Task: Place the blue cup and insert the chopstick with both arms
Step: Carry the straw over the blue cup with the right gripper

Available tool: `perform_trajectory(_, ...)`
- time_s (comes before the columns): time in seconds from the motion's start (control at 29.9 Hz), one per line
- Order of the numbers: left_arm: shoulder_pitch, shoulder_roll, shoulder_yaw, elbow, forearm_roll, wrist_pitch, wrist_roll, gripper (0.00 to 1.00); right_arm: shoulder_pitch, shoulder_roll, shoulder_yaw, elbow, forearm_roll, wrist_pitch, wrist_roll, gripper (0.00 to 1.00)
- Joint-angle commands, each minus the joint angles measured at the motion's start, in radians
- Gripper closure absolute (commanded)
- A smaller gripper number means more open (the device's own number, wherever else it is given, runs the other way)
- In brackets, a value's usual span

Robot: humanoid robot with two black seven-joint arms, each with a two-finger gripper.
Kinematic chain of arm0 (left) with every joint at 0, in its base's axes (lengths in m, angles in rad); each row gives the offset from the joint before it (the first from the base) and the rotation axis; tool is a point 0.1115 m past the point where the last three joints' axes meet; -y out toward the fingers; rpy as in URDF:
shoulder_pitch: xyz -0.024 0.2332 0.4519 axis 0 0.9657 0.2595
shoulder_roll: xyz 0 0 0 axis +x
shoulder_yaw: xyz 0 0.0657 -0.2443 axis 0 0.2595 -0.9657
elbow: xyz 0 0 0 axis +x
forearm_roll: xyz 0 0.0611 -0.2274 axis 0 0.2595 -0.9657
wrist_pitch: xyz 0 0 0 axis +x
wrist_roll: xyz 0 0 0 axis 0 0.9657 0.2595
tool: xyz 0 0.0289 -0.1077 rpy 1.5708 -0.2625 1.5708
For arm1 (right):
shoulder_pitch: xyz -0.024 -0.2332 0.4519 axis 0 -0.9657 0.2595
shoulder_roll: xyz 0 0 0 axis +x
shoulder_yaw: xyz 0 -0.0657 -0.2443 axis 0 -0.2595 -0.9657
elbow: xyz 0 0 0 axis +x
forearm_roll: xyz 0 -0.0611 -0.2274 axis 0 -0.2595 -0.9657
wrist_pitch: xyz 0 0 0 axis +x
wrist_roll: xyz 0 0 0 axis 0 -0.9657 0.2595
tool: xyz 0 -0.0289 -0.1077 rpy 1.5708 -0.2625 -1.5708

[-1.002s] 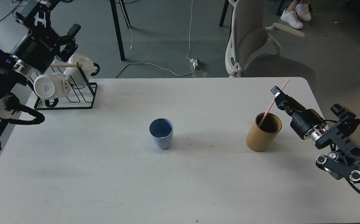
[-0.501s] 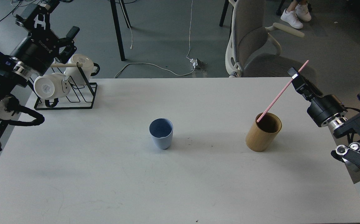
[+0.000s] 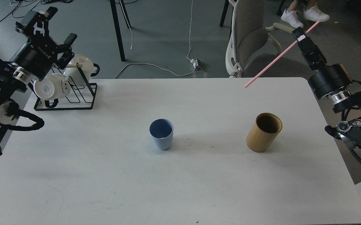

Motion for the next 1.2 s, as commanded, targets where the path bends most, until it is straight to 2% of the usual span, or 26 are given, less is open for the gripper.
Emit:
perform_trajectory(0.0, 0.002, -0.003, -0.002, 0.002, 0.0, 0.0, 0.0, 0.08, 0.119, 0.091, -0.149, -0.065, 0.003, 0.0, 0.0, 0.98)
perform_trajectory(0.33, 0.002, -0.022, 0.0, 0.024, 0.002, 0.0, 0.0, 0.08, 0.205, 0.435, -0.291, -0.289, 0.023, 0.0, 0.0, 0.98)
perform_trajectory(0.53, 0.002, -0.022, 0.001, 0.029, 0.0, 0.0, 0.0, 0.08, 0.247, 0.55, -0.43, -0.374, 0.019, 0.0, 0.0, 0.98)
perform_trajectory(0.83, 0.002, -0.02, 0.0, 0.031, 0.0, 0.0, 0.0, 0.08, 0.273, 0.605, -0.442, -0.429, 0.016, 0.0, 0.0, 0.98)
perform_trajectory(1.17, 0.001, -0.019, 0.001, 0.037, 0.002, 0.0, 0.0, 0.08, 0.316, 0.562, -0.506, -0.426, 0.014, 0.0, 0.0, 0.98)
